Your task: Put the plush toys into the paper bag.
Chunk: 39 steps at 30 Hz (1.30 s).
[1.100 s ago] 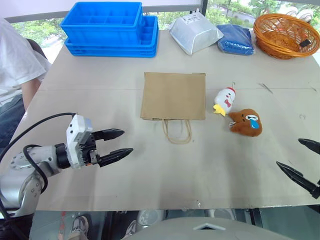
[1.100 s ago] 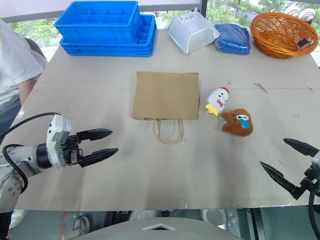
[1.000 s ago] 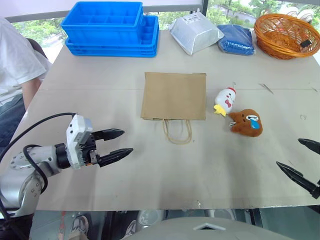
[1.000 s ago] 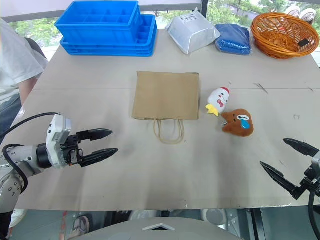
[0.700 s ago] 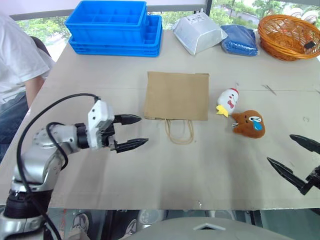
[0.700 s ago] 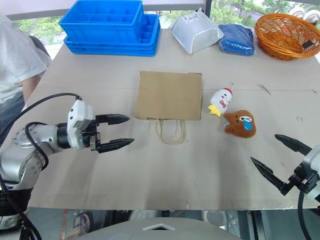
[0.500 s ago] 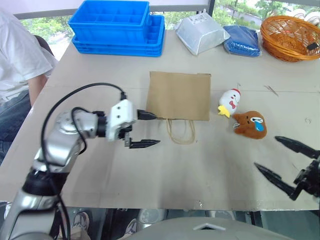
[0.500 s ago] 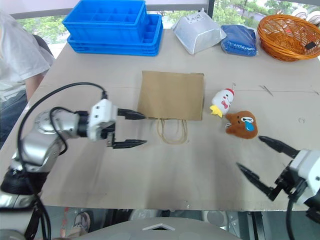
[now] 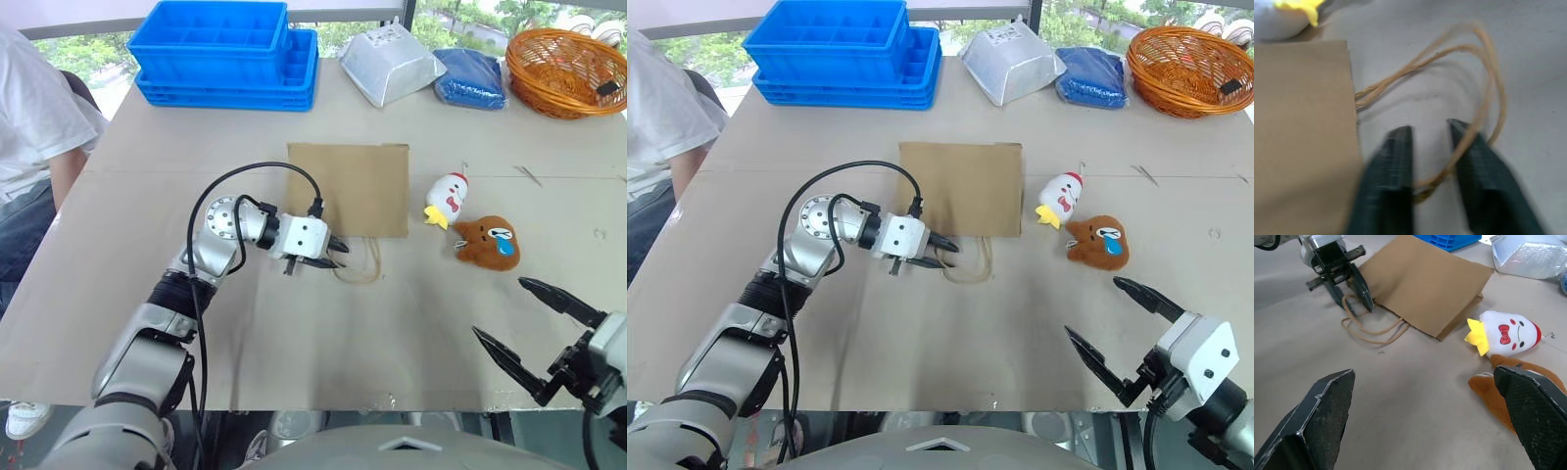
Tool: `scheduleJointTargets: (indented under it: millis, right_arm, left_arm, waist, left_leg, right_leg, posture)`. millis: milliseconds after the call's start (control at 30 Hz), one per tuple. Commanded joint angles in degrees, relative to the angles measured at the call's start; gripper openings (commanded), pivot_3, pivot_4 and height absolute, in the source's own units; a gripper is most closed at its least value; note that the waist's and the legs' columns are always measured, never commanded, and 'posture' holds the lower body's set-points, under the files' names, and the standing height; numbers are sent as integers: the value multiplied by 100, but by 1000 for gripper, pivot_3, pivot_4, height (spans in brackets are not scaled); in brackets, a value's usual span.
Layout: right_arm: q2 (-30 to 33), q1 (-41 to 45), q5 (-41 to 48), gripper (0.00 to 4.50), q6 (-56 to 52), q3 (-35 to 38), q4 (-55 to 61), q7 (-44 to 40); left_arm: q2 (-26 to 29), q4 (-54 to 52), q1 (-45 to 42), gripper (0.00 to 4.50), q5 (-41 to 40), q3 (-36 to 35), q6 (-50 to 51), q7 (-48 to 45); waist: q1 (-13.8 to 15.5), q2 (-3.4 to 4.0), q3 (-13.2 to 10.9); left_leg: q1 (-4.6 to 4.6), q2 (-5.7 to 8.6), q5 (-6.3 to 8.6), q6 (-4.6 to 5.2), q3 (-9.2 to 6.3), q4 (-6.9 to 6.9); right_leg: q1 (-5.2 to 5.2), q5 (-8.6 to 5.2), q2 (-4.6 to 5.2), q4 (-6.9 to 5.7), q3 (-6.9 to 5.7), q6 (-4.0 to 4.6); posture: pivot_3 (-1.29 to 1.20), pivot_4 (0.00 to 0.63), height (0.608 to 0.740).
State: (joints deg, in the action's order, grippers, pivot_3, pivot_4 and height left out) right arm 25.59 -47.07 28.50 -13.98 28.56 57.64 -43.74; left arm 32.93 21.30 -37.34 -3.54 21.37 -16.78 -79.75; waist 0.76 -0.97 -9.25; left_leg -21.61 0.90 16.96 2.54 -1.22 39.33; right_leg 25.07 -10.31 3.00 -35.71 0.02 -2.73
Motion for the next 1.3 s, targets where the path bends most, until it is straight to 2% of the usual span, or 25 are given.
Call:
scheduleJointTargets:
  millis: [33,200,333,433,500,633,867,1000,1133,1300]
  right_arm:
    - [50,-116,9,4500,265,-120,236,234]
    - [149,-84,-131,4500,349,-331,236,588]
    - [266,489,-211,4500,-79,-706,236,1353]
    - [575,955,-476,4500,-401,-1034,236,1969]
    - [767,1361,-12,4500,-893,-1206,236,2237]
    - [793,2404,492,3311,-1918,-1302,236,2819]
    - [1086,3989,1241,53,-2996,-1814,135,2974]
    - [1191,4761,1299,53,-3430,-2434,-120,2940]
    - [1130,5488,681,53,-3499,-3422,-770,2871]
    - [726,6416,-49,53,-3313,-4244,-1925,2829]
  left_arm:
    - [-121,-67,-107,20,-458,-194,564,-231]
    - [-207,-746,-172,20,-1674,-742,2952,-262]
    - [-231,-1241,-274,20,-2557,-1306,4512,91]
    - [-331,-1564,-352,20,-3134,-1685,5512,523]
    - [-424,-1759,-405,20,-3473,-1898,6055,836]
    - [-666,-2048,-475,0,-4035,-2300,6882,1522]
    - [-926,-2328,-387,0,-4375,-2508,7321,2217]
    - [-1042,-2388,-367,0,-4476,-2542,7407,2451]
    - [-1121,-2498,-350,0,-4581,-2537,7462,2628]
    - [-1174,-2617,-303,0,-4673,-2525,7507,2767]
  waist:
    - [-6,0,0]
    - [-9,0,0]
    - [-40,0,0]
    - [-37,-1,0]
    - [-27,-1,0]
    - [-25,-1,0]
    - [-14,-1,0]
    - [-25,-2,0]
    - [-23,-2,0]
    - [-64,-3,1]
  left_leg:
    - [-1,0,0,0,0,1]
    - [-3,-2,0,1,-5,4]
    - [-3,-4,0,1,-6,6]
    - [-3,-3,0,1,-9,11]
    - [-3,0,0,1,-11,11]
    - [-4,0,-1,-1,-14,12]
    - [-4,3,-1,-2,-18,11]
    - [-4,7,-2,-1,-17,11]
    - [-5,8,-3,-3,-19,11]
    - [-6,11,-7,-10,-19,11]
  right_leg:
    - [0,0,0,0,0,0]
    - [0,-3,-1,-4,-2,-5]
    - [1,-4,-2,-5,-4,-7]
    - [1,-2,-1,-10,-4,-5]
    - [1,-1,-1,-11,-5,-7]
    - [0,2,0,-10,-5,-8]
    - [0,3,0,-11,-7,-7]
    - [0,4,1,-10,-6,-7]
    - [1,4,1,-10,-7,-6]
    - [2,5,3,-10,-7,-6]
  posture:
    - [0,150,740]
    - [0,150,740]
    - [0,150,740]
    - [0,150,740]
    - [0,150,740]
    - [0,150,740]
    - [0,150,740]
    - [0,150,740]
    - [0,150,740]
    - [0,150,740]
